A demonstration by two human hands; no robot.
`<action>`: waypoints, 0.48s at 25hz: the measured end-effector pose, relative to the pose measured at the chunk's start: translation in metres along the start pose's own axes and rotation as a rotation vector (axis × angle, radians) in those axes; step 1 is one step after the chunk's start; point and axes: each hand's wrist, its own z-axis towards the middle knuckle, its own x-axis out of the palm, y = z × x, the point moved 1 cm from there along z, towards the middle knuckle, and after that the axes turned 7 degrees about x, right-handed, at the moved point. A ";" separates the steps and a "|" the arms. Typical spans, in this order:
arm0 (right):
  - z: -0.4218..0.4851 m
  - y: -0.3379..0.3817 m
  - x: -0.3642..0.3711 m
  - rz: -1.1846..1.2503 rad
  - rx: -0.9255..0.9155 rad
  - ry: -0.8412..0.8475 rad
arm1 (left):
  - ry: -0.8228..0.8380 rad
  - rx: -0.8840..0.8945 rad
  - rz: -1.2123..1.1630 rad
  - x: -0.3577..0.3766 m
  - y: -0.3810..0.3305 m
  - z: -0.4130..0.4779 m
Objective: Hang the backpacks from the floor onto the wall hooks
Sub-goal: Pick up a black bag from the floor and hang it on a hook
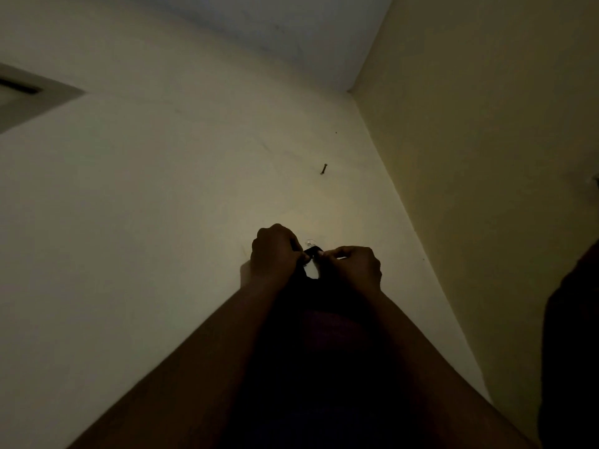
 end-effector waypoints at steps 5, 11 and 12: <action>-0.018 0.004 0.000 0.013 0.007 -0.010 | 0.034 -0.002 -0.070 -0.007 -0.002 -0.012; -0.041 0.006 -0.014 0.126 0.207 0.146 | 0.111 -0.114 -0.192 -0.028 -0.016 -0.043; -0.046 0.007 -0.018 0.139 0.259 0.119 | 0.140 -0.116 -0.220 -0.035 -0.020 -0.050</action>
